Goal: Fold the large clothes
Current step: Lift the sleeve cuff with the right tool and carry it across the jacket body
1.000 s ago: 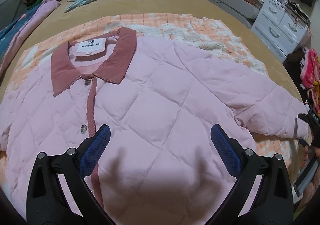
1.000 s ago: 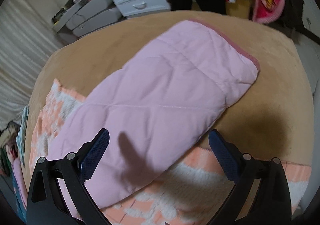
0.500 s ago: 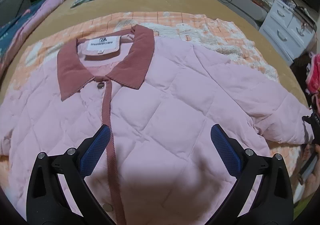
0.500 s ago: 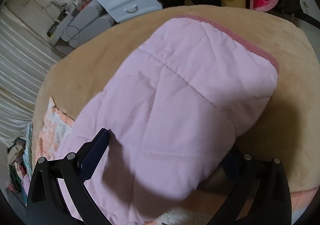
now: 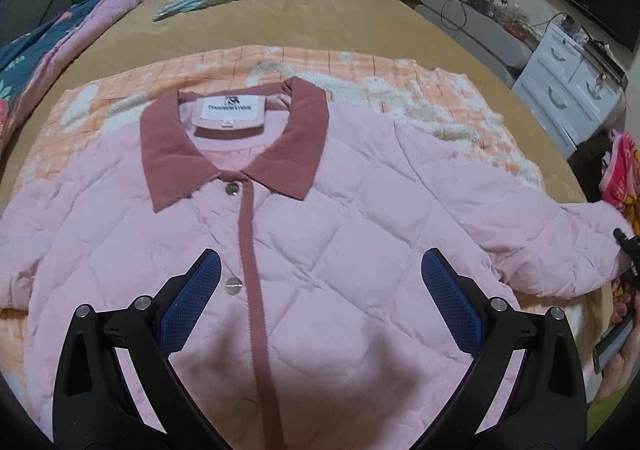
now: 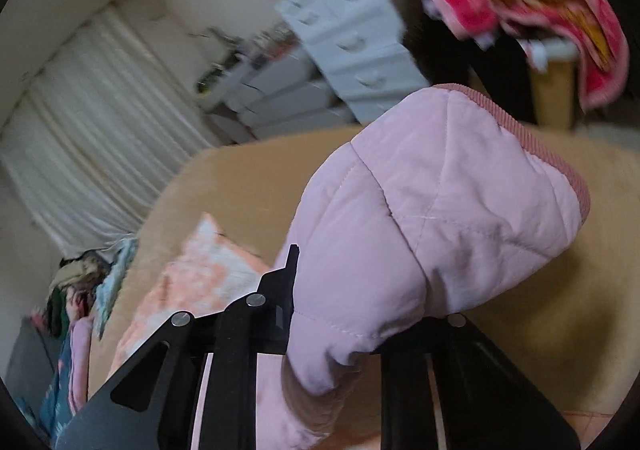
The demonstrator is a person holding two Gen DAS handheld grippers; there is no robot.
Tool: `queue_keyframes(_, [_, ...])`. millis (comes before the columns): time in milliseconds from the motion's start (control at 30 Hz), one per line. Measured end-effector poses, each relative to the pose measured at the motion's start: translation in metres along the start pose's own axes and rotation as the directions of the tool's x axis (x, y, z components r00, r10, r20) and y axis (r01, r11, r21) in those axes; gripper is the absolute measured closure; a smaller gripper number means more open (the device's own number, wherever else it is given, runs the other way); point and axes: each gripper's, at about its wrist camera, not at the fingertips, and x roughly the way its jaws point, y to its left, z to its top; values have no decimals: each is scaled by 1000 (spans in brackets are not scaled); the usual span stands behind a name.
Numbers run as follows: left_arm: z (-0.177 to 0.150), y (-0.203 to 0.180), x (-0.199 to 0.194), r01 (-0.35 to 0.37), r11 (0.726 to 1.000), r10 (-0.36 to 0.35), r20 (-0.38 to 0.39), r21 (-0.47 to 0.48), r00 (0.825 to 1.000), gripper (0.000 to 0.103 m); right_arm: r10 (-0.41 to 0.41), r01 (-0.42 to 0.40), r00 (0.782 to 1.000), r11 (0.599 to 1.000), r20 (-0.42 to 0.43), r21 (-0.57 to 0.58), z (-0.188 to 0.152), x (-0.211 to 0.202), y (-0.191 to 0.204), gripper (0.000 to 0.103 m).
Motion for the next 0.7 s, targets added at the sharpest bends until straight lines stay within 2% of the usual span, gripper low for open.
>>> queue_keyframes(133, [6,10,-14,8,1000,-7,20,-12,1000,9,106,-98,993,989,61,-113,0,-29,45,87])
queue_keyframes(400, [9,30,-45,14,1000,-13,70,-18,997,9,236,-215,970,942,51,-259,-12,-63,117,88])
queue_keyframes(700, [16,58,-73,23,998,-18,105,-53,994,9,283,-263,959,886,-4,-381,-49,-88,181,89])
